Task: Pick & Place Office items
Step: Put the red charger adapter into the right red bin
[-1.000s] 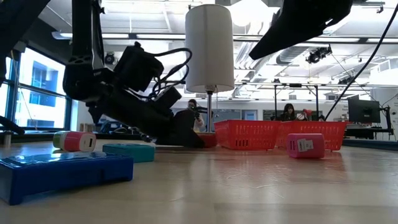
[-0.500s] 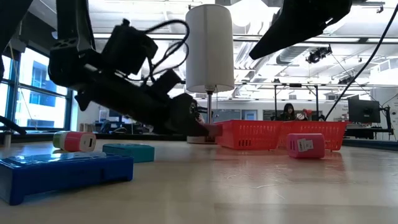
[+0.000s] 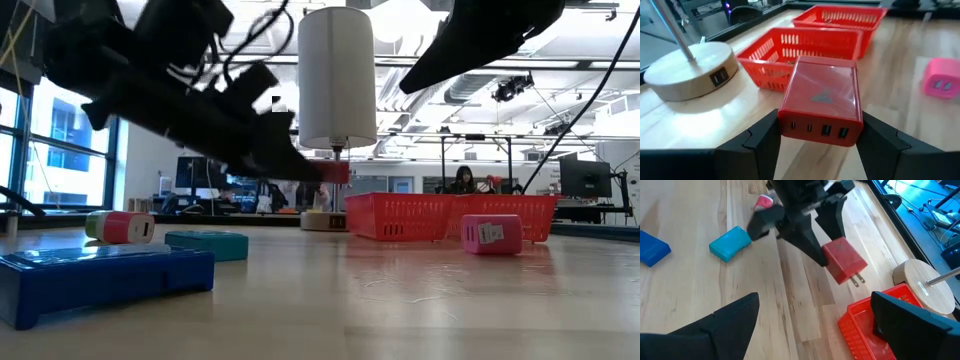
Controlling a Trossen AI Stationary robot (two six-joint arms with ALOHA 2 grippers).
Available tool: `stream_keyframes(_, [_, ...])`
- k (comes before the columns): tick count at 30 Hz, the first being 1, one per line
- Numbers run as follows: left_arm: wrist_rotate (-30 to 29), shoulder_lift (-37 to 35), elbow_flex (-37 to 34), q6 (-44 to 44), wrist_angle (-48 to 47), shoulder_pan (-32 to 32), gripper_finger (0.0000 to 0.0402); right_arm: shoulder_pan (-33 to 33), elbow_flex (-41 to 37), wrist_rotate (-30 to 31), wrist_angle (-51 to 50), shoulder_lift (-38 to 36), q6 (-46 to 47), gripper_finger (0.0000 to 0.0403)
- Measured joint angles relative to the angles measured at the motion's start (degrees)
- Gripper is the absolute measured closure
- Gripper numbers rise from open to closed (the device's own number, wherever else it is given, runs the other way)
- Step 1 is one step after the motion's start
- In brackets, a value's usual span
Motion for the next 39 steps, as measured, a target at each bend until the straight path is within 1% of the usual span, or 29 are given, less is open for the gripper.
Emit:
stream_keyframes(11, [-0.11, -7.01, 0.0, 1.67, -0.37, -4.54, 0.0199, 0.0, 0.0, 0.0, 0.0, 0.0, 0.0, 0.0031])
stream_keyframes(17, [0.78, -7.67, 0.0, 1.65, -0.41, -6.99, 0.0199, -0.36, 0.0, 0.0, 0.07, 0.0, 0.0, 0.0031])
stream_keyframes(25, [3.4, -7.67, 0.0, 1.75, 0.11, -7.38, 0.0199, -1.91, 0.0, -0.1, 3.71, 0.0, -0.24, 0.0031])
stream_keyframes(28, [4.22, -7.67, 0.0, 2.77, 0.29, -7.38, 0.0199, -3.12, 0.0, -2.4, 5.54, 0.0, -0.69, 0.0031])
stream_keyframes(34, [5.7, -7.67, 0.02, 3.43, 4.23, -7.8, 0.0199, -6.07, 0.0, -9.98, 10.33, 0.0, -2.1, 0.0031])
stream_keyframes(36, [6.56, -7.67, 0.07, 4.66, 5.62, -8.24, 0.0199, -7.06, 0.0, -11.57, 11.45, 0.0, -3.0, 0.0031])
stream_keyframes(39, [6.6, -7.67, 0.09, 5.12, 6.04, -8.68, 0.0199, -8.23, 0.0, -12.41, 13.12, 0.0, -3.6, 0.0031])
